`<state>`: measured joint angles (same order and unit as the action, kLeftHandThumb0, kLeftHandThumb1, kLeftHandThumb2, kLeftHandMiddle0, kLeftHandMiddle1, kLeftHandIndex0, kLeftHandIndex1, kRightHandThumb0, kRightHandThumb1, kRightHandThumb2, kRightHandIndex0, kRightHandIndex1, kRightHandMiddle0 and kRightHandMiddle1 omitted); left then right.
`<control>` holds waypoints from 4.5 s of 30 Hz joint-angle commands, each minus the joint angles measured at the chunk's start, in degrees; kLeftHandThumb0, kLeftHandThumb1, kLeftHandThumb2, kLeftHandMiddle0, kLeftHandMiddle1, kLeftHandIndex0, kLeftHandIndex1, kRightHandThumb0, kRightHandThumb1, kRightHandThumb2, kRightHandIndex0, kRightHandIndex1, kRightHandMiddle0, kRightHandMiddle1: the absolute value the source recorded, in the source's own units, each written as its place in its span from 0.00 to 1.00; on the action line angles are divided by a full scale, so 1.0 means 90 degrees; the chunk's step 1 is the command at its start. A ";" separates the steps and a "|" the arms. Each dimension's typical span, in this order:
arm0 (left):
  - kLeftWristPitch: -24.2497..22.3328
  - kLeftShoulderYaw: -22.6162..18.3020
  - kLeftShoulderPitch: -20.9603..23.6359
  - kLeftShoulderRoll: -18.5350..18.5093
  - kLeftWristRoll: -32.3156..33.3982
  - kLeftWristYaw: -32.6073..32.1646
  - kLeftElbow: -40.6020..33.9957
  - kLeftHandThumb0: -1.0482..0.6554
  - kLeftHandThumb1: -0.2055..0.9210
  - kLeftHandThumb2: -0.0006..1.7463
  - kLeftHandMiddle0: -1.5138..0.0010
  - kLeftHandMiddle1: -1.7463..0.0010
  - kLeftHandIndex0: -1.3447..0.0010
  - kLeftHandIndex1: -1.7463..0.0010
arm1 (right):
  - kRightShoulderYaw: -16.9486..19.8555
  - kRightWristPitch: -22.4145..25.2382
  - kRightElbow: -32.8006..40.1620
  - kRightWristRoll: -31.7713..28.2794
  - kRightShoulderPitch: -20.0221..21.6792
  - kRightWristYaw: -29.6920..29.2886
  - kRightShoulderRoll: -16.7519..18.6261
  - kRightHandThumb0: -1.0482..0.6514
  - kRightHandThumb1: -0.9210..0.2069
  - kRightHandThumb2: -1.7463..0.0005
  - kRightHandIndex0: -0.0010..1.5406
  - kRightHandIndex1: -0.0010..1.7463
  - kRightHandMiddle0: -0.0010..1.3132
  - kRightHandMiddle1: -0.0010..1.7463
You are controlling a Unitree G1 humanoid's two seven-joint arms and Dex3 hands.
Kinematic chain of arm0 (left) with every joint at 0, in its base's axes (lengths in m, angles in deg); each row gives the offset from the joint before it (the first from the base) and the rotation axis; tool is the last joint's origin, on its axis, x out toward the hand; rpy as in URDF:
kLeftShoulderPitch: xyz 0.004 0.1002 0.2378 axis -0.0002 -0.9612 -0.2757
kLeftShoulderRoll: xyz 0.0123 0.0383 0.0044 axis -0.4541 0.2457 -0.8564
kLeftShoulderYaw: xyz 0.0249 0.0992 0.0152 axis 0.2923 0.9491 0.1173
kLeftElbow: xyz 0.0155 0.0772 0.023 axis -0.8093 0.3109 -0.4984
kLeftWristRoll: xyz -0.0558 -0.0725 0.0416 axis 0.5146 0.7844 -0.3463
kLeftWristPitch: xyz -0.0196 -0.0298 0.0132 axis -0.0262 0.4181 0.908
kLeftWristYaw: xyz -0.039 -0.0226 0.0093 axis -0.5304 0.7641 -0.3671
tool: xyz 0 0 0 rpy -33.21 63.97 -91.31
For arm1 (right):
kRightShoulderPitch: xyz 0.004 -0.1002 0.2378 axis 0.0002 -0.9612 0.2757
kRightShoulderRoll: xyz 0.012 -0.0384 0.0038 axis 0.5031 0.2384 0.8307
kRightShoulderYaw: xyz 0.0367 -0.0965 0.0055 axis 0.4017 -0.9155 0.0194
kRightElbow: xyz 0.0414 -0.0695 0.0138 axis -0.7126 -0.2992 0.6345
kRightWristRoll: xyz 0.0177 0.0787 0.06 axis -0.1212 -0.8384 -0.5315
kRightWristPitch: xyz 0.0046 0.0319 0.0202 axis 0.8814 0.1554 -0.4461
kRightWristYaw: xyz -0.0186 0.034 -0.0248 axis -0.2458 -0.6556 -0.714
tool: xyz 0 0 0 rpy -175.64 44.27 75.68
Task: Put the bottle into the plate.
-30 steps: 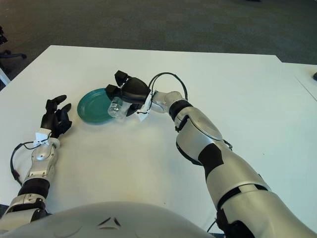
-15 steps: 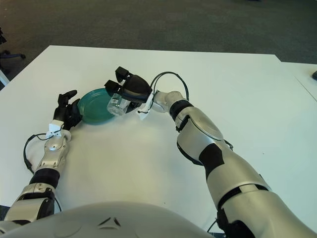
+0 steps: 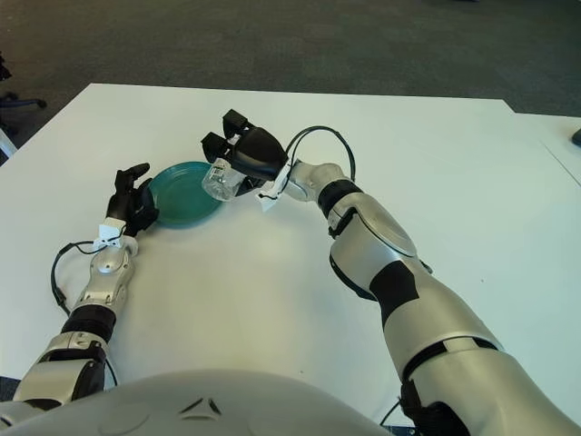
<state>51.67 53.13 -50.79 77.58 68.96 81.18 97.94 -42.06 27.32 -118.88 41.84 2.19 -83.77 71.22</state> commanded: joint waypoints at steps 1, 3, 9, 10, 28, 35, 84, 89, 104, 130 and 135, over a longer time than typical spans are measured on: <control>-0.0040 0.0056 0.0027 0.0017 -0.0025 0.0028 0.0226 0.12 1.00 0.48 0.72 0.86 0.98 0.40 | 0.0065 0.0012 0.0039 -0.0100 0.0148 0.0076 0.0043 0.40 0.39 0.34 0.87 1.00 0.84 1.00; -0.0001 0.0062 0.0055 0.0007 -0.0028 0.0031 0.0289 0.12 1.00 0.48 0.72 0.86 0.98 0.40 | 0.0082 0.0016 0.0037 -0.0116 0.0145 0.0131 0.0056 0.39 0.39 0.34 0.87 1.00 0.84 1.00; 0.0071 0.0072 0.0106 -0.0009 -0.0027 0.0043 0.0412 0.11 1.00 0.47 0.71 0.86 0.98 0.40 | 0.0131 0.0013 0.0038 -0.0138 0.0131 0.0231 0.0067 0.40 0.37 0.34 0.86 1.00 0.82 1.00; 0.0078 0.0072 0.0111 -0.0011 -0.0026 0.0044 0.0423 0.11 1.00 0.47 0.72 0.86 0.98 0.40 | 0.0138 0.0013 0.0040 -0.0137 0.0130 0.0239 0.0068 0.40 0.37 0.35 0.85 1.00 0.82 1.00; 0.0381 0.0210 0.0182 -0.0063 -0.0051 0.0214 0.0634 0.13 1.00 0.48 0.73 0.87 0.98 0.40 | 0.0225 0.0165 0.0027 -0.0221 0.0163 0.0259 0.0170 0.39 0.39 0.34 0.88 1.00 0.84 1.00; 0.0330 0.0393 0.0255 0.0073 -0.0262 0.0024 0.0692 0.12 1.00 0.50 0.74 0.88 0.98 0.40 | 0.0290 0.0181 0.0043 -0.0271 0.0174 0.0235 0.0194 0.39 0.40 0.32 0.88 1.00 0.84 1.00; -0.0600 0.1403 -0.0434 0.0603 -0.1206 -0.0487 -0.0891 0.10 1.00 0.56 0.74 0.72 1.00 0.42 | 0.0619 0.0028 0.0119 -0.0343 0.0291 0.0212 0.0026 0.38 0.37 0.36 0.87 1.00 0.84 1.00; -0.0735 0.1428 -0.0583 0.0571 -0.1255 -0.0475 -0.1166 0.09 1.00 0.56 0.76 0.60 0.99 0.40 | 0.0644 0.0008 0.0102 -0.0374 0.0272 0.0248 0.0027 0.39 0.37 0.36 0.86 1.00 0.82 1.00; -0.0501 0.0962 -0.0865 0.0493 -0.1138 -0.1082 -0.1274 0.11 1.00 0.53 0.76 0.51 0.97 0.35 | 0.0667 -0.0019 0.0001 -0.0476 0.0185 0.0363 -0.0008 0.39 0.37 0.36 0.85 1.00 0.81 1.00; 0.0020 0.0282 -0.0974 0.0726 -0.0957 -0.2138 -0.1322 0.13 1.00 0.41 0.79 0.70 0.90 0.35 | 0.0733 -0.0015 -0.0084 -0.0661 0.0078 0.0880 -0.0053 0.39 0.40 0.33 0.84 1.00 0.82 1.00; -0.0037 0.0259 -0.1111 0.0774 -0.0918 -0.2125 -0.1536 0.13 1.00 0.40 0.80 0.75 0.91 0.35 | 0.0735 -0.0014 -0.0076 -0.0699 0.0052 0.1000 -0.0087 0.39 0.40 0.33 0.84 1.00 0.81 1.00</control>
<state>52.35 55.89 -58.95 84.13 60.38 62.04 84.88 -35.89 27.18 -119.38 36.35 3.23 -75.67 71.20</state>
